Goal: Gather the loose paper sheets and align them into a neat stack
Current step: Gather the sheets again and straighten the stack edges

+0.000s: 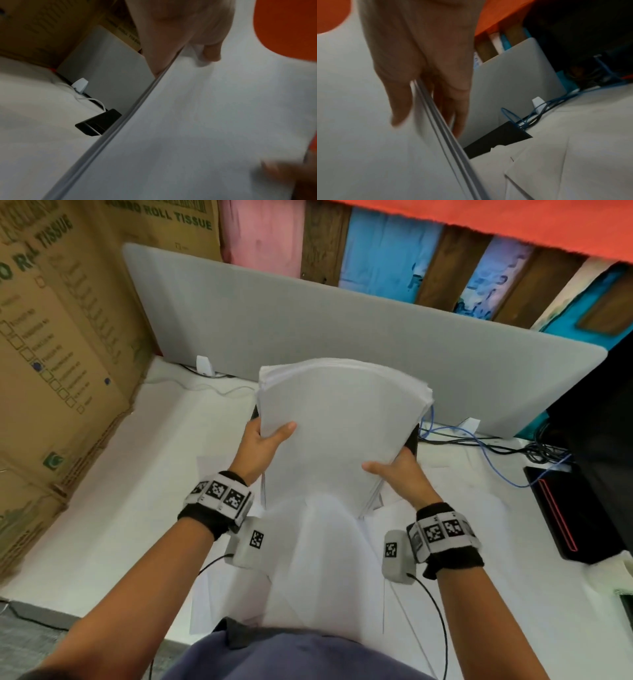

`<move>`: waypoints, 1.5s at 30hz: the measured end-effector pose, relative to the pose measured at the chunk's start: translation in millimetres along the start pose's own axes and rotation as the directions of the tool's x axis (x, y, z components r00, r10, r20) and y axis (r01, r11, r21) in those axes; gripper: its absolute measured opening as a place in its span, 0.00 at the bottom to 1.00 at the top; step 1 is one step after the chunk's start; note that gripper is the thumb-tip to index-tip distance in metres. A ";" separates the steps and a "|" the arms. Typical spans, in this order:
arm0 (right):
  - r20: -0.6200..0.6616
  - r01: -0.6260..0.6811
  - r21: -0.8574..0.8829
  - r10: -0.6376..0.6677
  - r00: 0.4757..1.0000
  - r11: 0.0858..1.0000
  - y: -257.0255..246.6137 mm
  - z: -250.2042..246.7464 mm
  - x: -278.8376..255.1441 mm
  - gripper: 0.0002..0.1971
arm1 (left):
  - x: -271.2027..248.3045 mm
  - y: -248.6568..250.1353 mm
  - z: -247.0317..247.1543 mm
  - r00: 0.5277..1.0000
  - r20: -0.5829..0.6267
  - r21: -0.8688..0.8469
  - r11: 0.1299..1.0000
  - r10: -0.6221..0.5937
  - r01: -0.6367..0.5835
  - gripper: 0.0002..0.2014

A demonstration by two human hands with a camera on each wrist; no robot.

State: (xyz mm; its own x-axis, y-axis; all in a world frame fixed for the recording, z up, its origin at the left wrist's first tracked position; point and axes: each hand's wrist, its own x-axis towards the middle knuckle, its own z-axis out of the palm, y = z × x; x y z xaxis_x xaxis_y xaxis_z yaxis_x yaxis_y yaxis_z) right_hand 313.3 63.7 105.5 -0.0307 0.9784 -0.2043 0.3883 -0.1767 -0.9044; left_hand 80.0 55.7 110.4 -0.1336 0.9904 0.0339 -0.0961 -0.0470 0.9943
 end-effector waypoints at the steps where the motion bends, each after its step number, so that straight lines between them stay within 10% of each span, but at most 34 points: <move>1: 0.032 -0.022 -0.106 0.026 0.999 0.994 6.5 -6.8 5.0 0.25 | 2.9 1.6 -3.4 1.000 0.006 0.003 1.000 0.001 -0.001 0.09; 6: 0.082 -0.115 -0.502 0.180 0.980 0.857 51.0 -4.4 18.8 0.12 | 12.6 0.2 -12.6 0.999 0.040 0.023 1.000 0.003 -0.003 0.09; 9: 0.013 -0.114 -0.437 0.133 0.991 0.892 71.9 8.4 16.7 0.04 | 14.6 1.0 -11.8 0.999 0.052 0.014 1.000 0.012 -0.013 0.09; 17: -0.141 -0.061 -0.358 0.011 0.990 0.932 97.4 16.4 9.7 0.22 | 18.2 -0.6 -12.1 0.998 0.070 0.006 1.000 0.011 -0.011 0.10; 32: -0.161 -0.037 -0.323 -0.016 0.987 0.946 99.7 35.8 5.7 0.09 | 18.7 -0.3 -13.9 0.999 0.053 -0.021 1.000 0.004 -0.002 0.12; 38: 0.232 -0.039 -0.024 0.043 0.972 0.999 60.9 -4.8 4.7 0.49 | 17.9 0.7 -12.5 0.999 0.036 -0.025 1.000 0.002 -0.001 0.10; 45: 0.008 -0.045 0.201 0.044 0.999 0.978 23.9 6.1 36.2 0.29 | 13.0 -3.8 -10.2 0.999 -0.021 -0.039 0.999 -0.034 0.033 0.09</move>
State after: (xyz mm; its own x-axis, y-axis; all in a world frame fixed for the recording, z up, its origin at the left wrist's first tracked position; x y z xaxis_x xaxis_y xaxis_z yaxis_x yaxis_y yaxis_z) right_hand 315.8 94.3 74.1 -0.0213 0.9688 -0.2471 0.1959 -0.2383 -0.9512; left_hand 68.6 67.5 106.0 -0.1508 0.9886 -0.0018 -0.1388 -0.0194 0.9901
